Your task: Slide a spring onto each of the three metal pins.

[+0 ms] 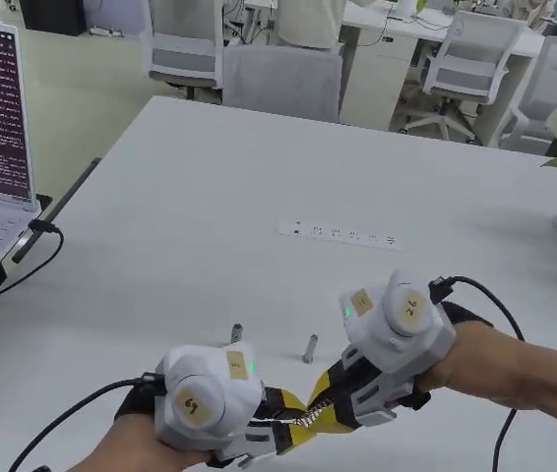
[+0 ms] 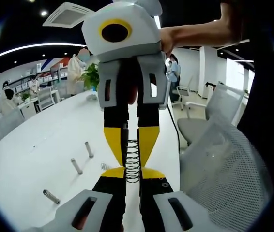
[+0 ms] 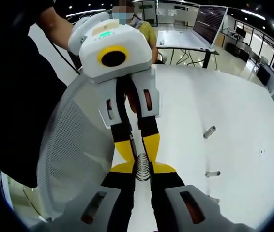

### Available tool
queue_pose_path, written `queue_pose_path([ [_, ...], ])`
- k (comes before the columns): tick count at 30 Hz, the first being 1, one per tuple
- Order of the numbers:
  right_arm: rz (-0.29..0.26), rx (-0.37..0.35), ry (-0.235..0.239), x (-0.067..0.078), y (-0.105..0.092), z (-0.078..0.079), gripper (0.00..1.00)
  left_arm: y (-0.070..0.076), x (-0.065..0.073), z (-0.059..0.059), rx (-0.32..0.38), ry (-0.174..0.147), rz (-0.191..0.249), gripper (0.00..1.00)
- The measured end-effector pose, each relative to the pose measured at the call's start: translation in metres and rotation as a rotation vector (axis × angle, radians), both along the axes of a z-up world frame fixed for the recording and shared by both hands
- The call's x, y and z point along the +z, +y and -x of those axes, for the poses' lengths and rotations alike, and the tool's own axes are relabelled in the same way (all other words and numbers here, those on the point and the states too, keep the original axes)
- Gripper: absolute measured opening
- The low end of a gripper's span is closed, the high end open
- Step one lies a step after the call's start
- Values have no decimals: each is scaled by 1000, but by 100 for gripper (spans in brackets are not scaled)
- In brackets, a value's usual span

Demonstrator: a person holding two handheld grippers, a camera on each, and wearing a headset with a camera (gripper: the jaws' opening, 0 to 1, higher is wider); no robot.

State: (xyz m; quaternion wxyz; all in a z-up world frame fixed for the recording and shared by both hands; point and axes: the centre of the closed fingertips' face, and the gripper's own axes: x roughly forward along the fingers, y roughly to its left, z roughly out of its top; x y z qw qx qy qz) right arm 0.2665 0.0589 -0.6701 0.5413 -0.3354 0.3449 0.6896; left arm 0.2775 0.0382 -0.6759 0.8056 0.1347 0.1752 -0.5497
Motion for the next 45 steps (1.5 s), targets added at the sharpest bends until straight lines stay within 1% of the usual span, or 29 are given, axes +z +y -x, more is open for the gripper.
queue_pose_path([
  [2, 8, 6, -3, 1, 0, -1, 9, -1, 2, -1, 7, -5, 14, 1],
  [3, 12, 8, -4, 2, -1, 0, 9, -1, 2, -1, 9, 0, 23, 1],
  [5, 28, 18, -12, 1, -1, -1, 8, -2, 2, -1, 18, -2, 39, 1],
  [6, 40, 22, -15, 1, -1, 0, 8, -3, 3, -1, 25, 4, 50, 2],
  [8, 53, 26, -18, 0, -2, -1, 8, -3, 1, -2, 30, 0, 52, 2],
  [10, 67, 38, -22, -1, -3, 0, 8, -4, 1, -1, 32, 4, 56, 2],
  [15, 86, 50, -25, -4, -3, 0, 8, -3, -2, -1, 36, 9, 56, 2],
  [24, 79, 42, -52, -6, 1, -6, 8, 1, -4, -7, 59, 13, 46, 2],
  [28, 72, 34, -49, -8, 1, -5, 8, 2, -6, -7, 58, 13, 28, 4],
  [30, 73, 34, -46, -11, 1, -5, 8, 3, -8, -7, 60, 19, 27, 5],
  [37, 71, 33, -51, -11, 2, -6, 8, 7, -8, -9, 80, 23, 27, 7],
  [42, 73, 28, -57, -13, 2, -8, 8, 12, -9, -10, 86, 20, 14, 8],
  [45, 75, 20, -63, -14, 1, -10, 8, 15, -9, -11, 97, 19, 14, 9],
])
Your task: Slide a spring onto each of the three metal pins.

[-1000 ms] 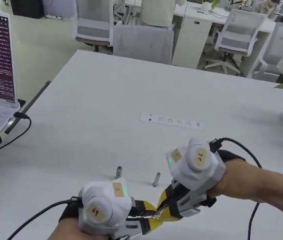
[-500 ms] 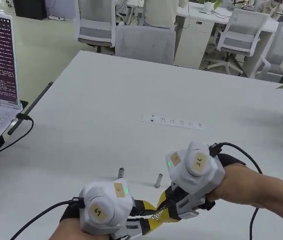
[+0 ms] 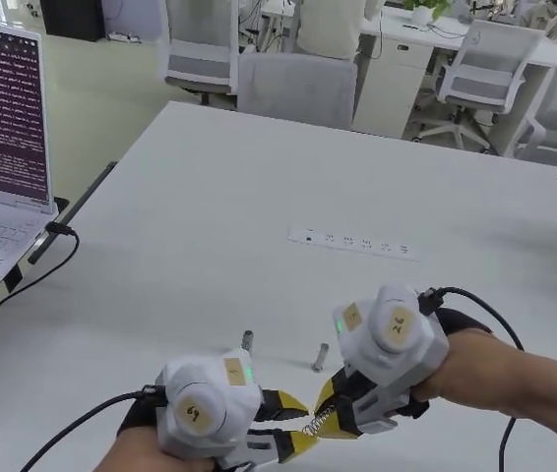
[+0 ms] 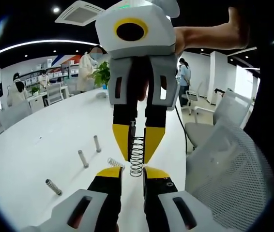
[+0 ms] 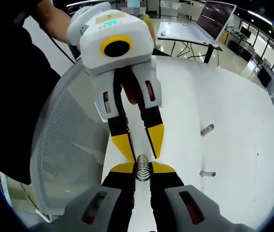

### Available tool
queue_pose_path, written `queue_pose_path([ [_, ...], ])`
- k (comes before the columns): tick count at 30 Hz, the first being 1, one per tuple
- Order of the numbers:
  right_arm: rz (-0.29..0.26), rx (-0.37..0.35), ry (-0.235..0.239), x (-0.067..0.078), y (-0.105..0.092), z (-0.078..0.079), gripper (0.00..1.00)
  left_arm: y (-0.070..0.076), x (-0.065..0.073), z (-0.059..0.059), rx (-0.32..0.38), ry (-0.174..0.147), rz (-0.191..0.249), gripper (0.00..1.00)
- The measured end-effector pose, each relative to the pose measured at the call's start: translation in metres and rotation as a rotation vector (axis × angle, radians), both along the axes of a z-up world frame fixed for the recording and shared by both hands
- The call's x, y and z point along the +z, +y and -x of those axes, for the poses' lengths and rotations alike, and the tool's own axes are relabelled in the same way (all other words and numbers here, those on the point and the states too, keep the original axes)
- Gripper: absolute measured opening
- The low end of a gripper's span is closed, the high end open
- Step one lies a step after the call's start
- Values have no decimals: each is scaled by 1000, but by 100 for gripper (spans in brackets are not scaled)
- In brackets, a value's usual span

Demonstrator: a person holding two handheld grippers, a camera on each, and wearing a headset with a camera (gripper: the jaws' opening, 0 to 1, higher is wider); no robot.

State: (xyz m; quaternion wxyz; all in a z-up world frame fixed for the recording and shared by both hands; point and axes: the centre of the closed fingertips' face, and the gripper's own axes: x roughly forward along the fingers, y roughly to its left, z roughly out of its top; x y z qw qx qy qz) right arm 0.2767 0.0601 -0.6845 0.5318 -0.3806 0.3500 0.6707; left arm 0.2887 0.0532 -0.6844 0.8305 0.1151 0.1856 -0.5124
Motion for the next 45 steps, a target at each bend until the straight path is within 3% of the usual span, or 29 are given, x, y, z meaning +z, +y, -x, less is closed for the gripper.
queue_pose_path([
  [11, -7, -30, -5, -2, -1, -7, 8, 11, -1, 4, 31, 10, 0, 12],
  [19, 13, -53, -22, -7, -8, -13, 8, 28, 4, 0, 88, 19, 19, 15],
  [22, 21, -65, -23, -10, -11, -16, 8, 38, 8, -3, 138, 25, 40, 17],
  [28, 28, -81, -31, -13, -16, -19, 8, 60, 5, -7, 210, 34, 38, 20],
  [41, 49, -160, -46, -21, -28, -37, 8, 124, -2, -21, 417, 45, 32, 29],
  [45, 53, -180, -48, -21, -31, -42, 8, 136, -1, -23, 458, 49, 37, 32],
])
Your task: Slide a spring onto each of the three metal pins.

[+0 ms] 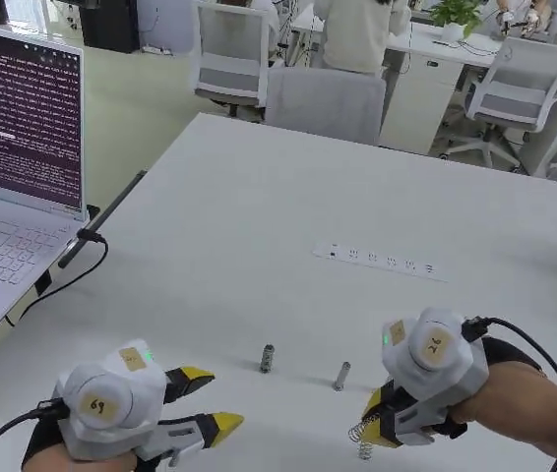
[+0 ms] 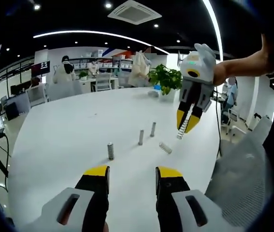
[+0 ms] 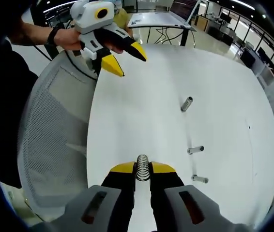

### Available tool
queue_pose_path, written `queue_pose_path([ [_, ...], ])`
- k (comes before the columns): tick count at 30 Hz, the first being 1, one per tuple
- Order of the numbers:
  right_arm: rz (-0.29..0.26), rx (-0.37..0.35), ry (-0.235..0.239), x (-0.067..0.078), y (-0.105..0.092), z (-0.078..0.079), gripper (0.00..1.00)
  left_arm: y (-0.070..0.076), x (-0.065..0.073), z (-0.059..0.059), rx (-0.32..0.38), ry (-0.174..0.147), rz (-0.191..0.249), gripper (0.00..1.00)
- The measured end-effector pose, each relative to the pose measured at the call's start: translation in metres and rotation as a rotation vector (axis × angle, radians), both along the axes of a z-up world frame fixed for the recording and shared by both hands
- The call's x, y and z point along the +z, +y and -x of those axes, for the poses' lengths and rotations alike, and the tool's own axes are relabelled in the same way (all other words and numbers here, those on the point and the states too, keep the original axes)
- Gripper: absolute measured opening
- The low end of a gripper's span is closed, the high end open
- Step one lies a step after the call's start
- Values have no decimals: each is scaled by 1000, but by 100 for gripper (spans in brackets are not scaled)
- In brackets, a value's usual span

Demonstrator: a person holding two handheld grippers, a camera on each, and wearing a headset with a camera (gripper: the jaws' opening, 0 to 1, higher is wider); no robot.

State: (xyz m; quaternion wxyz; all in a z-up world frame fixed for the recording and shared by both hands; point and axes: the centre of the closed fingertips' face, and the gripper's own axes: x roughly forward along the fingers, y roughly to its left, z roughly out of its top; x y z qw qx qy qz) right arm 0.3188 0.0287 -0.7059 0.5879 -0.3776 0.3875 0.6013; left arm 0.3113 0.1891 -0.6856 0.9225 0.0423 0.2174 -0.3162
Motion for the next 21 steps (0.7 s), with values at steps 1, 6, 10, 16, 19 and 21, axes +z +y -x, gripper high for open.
queue_pose_path([
  [1, 1, -4, -2, 0, -1, -1, 8, 3, -1, 0, 10, 7, 0, 33],
  [6, 11, -19, -8, -1, -4, -9, 8, 12, -4, 0, 41, 12, -5, 34],
  [10, 17, -27, -6, -3, -5, -14, 8, 14, -4, 1, 46, 13, -9, 34],
  [16, 26, -35, -5, -4, -7, -20, 8, 17, -4, 1, 57, 12, -4, 36],
  [19, 32, -38, -10, -4, -7, -25, 8, 18, -4, 1, 60, 11, -3, 36],
  [21, 36, -38, -15, -4, -7, -29, 8, 19, -2, 2, 63, 12, 3, 37],
])
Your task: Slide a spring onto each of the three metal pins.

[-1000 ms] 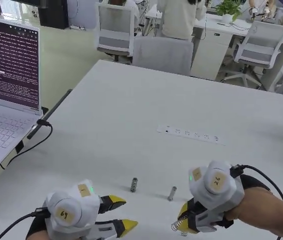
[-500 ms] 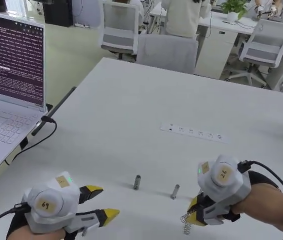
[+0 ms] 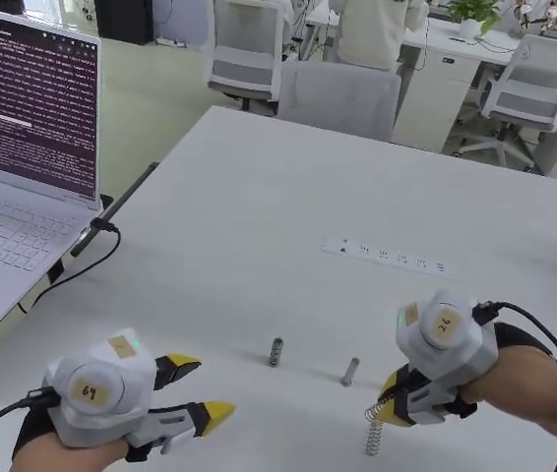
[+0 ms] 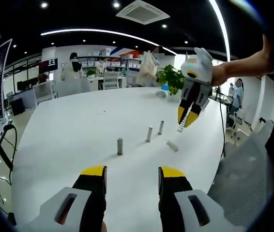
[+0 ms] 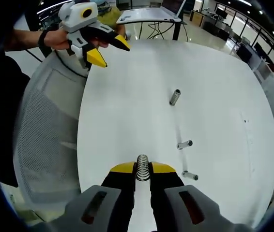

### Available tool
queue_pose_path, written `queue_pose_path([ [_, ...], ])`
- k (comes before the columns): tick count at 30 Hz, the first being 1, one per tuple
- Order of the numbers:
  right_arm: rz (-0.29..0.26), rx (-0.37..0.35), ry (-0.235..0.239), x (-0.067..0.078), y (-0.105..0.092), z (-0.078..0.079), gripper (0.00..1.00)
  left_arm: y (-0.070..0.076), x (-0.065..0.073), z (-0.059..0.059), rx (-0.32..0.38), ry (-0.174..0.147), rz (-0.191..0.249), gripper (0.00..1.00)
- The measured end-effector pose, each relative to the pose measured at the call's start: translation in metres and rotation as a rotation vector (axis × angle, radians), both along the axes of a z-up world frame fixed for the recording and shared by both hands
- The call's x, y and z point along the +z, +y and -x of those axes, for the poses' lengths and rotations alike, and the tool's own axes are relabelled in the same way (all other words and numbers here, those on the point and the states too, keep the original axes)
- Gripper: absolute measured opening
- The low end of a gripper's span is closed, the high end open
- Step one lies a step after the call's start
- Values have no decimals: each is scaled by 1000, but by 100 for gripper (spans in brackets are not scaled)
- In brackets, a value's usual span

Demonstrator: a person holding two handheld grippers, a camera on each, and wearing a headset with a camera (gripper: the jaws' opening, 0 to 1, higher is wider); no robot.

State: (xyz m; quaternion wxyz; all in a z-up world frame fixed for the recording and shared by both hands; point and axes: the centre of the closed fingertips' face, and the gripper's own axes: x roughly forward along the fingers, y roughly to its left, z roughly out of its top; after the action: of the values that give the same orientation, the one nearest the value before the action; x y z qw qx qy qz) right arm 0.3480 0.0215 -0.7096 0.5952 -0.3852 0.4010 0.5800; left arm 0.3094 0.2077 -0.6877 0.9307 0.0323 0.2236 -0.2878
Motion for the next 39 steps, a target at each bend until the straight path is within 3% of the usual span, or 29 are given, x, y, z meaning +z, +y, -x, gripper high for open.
queue_pose_path([
  [20, 38, -21, -50, 4, 3, -51, 8, 5, 0, 3, 16, 5, 5, 38],
  [29, 58, -15, -60, 0, 12, -68, 8, 7, 3, 3, 25, 4, 14, 40],
  [39, 77, -8, -57, -6, 17, -77, 8, 6, 3, 9, 22, 16, 22, 45],
])
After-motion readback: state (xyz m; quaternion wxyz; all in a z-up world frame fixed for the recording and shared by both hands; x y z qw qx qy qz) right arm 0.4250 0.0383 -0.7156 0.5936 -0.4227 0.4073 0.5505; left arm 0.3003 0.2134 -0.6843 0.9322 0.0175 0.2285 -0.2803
